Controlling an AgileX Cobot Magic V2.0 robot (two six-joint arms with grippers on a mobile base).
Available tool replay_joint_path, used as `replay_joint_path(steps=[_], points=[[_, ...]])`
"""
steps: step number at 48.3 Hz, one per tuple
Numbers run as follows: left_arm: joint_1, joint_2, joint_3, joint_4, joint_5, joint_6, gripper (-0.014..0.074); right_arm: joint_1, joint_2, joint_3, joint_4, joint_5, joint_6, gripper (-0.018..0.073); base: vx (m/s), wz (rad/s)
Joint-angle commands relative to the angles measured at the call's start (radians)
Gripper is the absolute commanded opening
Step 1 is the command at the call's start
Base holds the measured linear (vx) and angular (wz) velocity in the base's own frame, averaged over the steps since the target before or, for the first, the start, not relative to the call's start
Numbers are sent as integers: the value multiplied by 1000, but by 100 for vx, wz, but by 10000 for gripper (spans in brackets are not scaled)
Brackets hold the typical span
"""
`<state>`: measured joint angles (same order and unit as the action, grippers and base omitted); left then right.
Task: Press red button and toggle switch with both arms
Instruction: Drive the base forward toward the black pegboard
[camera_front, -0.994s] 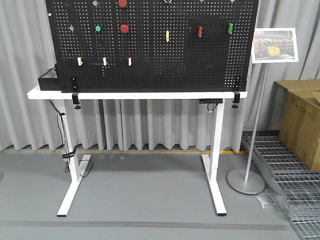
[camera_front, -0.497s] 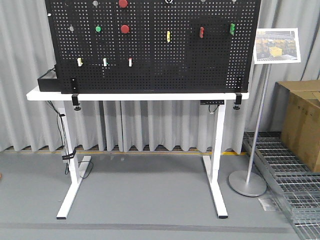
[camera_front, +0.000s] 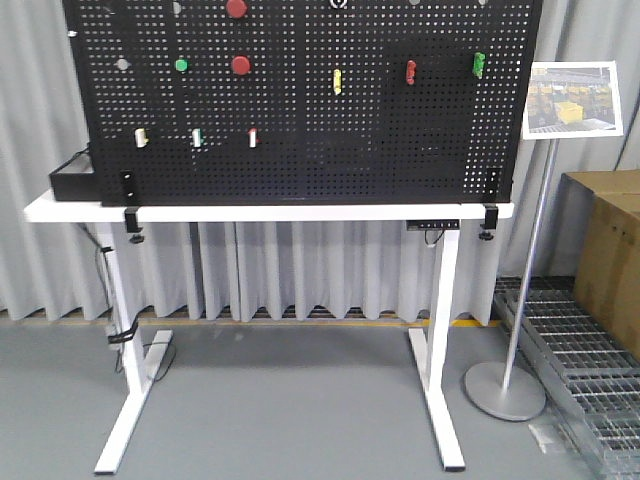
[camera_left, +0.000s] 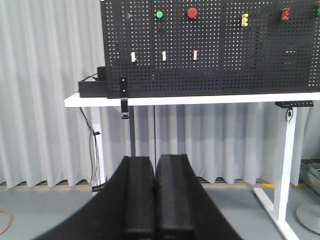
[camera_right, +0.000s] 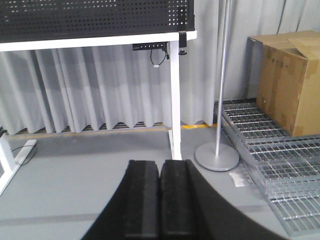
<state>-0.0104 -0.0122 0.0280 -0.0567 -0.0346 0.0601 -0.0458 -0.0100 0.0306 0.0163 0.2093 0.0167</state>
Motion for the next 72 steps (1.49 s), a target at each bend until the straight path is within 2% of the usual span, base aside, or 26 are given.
replay_joint_path(steps=[1,72], points=[[-1,6,32,-10,-83,-8,2,-7,-16,11,-9,-84,-1,0,34,-8],[-1,6,32,-10,-83,-8,2,-7,-16,11,-9,-85,-1,0,34,0]])
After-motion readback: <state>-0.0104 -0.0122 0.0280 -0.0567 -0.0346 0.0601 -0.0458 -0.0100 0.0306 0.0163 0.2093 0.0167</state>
